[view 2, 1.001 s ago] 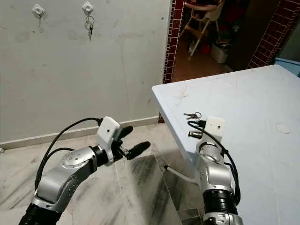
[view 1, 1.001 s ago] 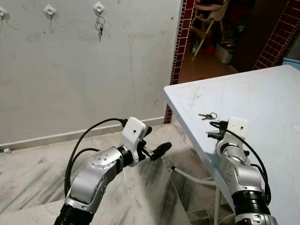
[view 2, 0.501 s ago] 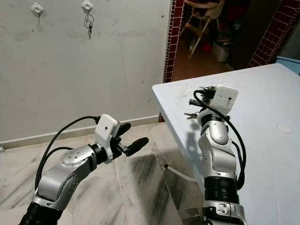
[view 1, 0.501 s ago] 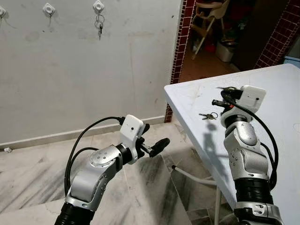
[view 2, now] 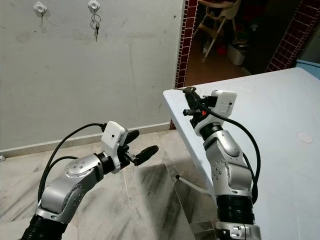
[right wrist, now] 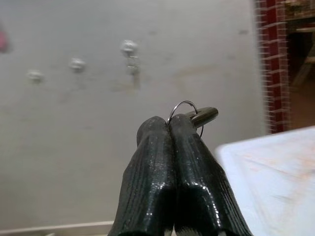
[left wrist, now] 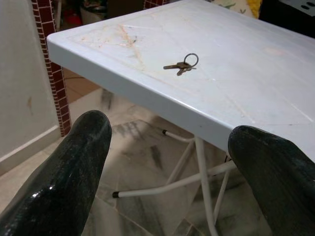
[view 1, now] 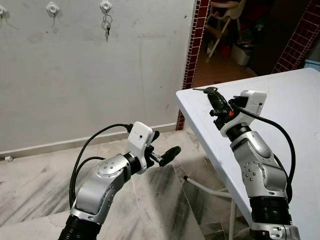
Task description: Hang keys on a hook
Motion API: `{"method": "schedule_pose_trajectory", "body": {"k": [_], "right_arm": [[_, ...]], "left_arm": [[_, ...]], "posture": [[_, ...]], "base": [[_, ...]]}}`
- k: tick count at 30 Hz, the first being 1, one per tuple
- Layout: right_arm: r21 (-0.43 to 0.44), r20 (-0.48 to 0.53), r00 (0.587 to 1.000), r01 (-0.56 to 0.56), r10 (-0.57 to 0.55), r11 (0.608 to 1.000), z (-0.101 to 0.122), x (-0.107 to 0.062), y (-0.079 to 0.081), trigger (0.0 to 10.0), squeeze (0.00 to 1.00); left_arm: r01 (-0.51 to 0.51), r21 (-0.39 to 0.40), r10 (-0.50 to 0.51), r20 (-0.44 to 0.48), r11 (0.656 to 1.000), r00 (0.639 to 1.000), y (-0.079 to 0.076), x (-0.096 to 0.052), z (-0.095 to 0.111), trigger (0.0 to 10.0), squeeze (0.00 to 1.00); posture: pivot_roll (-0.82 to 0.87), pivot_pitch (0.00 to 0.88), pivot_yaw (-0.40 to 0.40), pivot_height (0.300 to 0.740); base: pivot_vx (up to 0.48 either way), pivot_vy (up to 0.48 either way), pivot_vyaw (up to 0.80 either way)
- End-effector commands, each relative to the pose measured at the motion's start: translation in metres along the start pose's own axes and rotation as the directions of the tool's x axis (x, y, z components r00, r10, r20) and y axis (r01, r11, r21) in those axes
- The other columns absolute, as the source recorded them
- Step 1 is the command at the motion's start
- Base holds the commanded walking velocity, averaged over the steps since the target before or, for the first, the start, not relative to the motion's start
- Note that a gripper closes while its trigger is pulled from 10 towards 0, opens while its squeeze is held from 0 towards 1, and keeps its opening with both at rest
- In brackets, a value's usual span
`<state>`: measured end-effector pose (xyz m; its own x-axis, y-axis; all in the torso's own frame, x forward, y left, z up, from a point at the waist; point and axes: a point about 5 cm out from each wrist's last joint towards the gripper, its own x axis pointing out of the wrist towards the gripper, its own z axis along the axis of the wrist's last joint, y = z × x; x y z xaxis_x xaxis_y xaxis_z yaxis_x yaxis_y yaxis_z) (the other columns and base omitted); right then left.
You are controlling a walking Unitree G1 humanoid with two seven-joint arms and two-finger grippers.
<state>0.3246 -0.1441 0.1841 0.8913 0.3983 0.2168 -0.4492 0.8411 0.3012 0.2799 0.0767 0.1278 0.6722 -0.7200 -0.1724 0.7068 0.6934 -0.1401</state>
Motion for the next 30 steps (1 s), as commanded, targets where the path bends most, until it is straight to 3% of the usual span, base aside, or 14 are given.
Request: {"method": "schedule_pose_trajectory", "body": {"k": [1, 4, 6, 8, 10, 12, 13, 14, 16, 30], "right_arm": [[0.004, 0.005, 0.999, -0.051, 0.051, 0.999, 0.003, -0.001, 0.006, 10.0, 0.00], [-0.046, -0.023, 0.998, -0.058, 0.057, 0.997, 0.001, -0.001, 0.007, 10.0, 0.00], [-0.166, -0.053, 0.999, -0.012, 0.004, 0.986, 0.000, 0.001, 0.004, 10.0, 0.00], [-0.217, -0.048, 0.999, 0.000, -0.011, 0.976, 0.001, 0.000, 0.004, 10.0, 0.00], [-0.221, -0.043, 0.999, 0.001, -0.011, 0.975, 0.002, -0.001, 0.006, 10.0, 0.00], [-0.240, -0.031, 1.000, -0.003, -0.004, 0.971, 0.004, -0.004, 0.012, 10.0, 0.00], [-0.240, -0.031, 1.000, -0.003, -0.004, 0.971, 0.004, -0.004, 0.012, 10.0, 0.00], [-0.241, -0.032, 0.999, -0.005, -0.003, 0.971, 0.003, -0.008, 0.014, 10.0, 0.00], [-0.239, -0.032, 0.999, -0.001, -0.007, 0.971, 0.002, -0.010, 0.015, 10.0, 0.00], [-0.246, -0.055, 0.998, 0.010, -0.024, 0.969, -0.011, -0.017, 0.027, 10.0, 0.00]], "left_arm": [[-0.011, 0.018, 0.011, 0.003, 1.000, 1.000, 0.002, 0.001, 0.003, 10.0, 0.00], [-0.016, 0.021, 0.015, 0.004, 1.000, 1.000, 0.003, 0.001, 0.002, 10.0, 0.00], [-0.029, 0.024, 0.029, 0.010, 0.999, 1.000, 0.004, 0.000, 0.002, 10.0, 0.00], [-0.040, 0.026, 0.040, 0.017, 0.999, 0.999, 0.005, 0.000, 0.003, 10.0, 0.00], [-0.067, 0.031, 0.066, 0.038, 0.997, 0.997, 0.007, -0.001, 0.005, 10.0, 0.00], [-0.174, 0.043, 0.170, 0.092, 0.984, 0.981, 0.015, -0.003, 0.011, 10.0, 0.00], [-0.174, 0.043, 0.170, 0.092, 0.984, 0.981, 0.015, -0.003, 0.011, 10.0, 0.00], [-0.253, 0.049, 0.246, 0.119, 0.966, 0.962, 0.021, -0.005, 0.014, 10.0, 0.00], [-0.291, 0.045, 0.284, 0.124, 0.956, 0.951, 0.024, -0.007, 0.014, 10.0, 0.00], [-0.402, 0.051, 0.392, 0.142, 0.914, 0.909, 0.033, -0.007, 0.014, 10.0, 0.00]], "posture": [[0.13, 0.000, -0.032, 0.740], [0.13, 0.000, -0.034, 0.740], [0.13, 0.000, -0.032, 0.740], [0.13, 0.000, -0.032, 0.740], [0.13, 0.000, -0.032, 0.740], [0.13, 0.000, -0.032, 0.740], [0.13, 0.000, -0.032, 0.740], [0.12, 0.000, -0.035, 0.740], [0.11, 0.000, -0.035, 0.740], [0.11, 0.000, -0.029, 0.740]], "base": [[0.000, 0.000, 0.00], [0.000, 0.000, 0.00], [0.000, 0.000, 0.00], [0.000, 0.000, 0.00], [0.000, 0.000, 0.00], [0.000, 0.000, 0.00], [0.000, 0.000, 0.00], [0.000, 0.000, 0.00], [0.000, 0.000, 0.23], [0.000, 0.000, 0.78]]}}
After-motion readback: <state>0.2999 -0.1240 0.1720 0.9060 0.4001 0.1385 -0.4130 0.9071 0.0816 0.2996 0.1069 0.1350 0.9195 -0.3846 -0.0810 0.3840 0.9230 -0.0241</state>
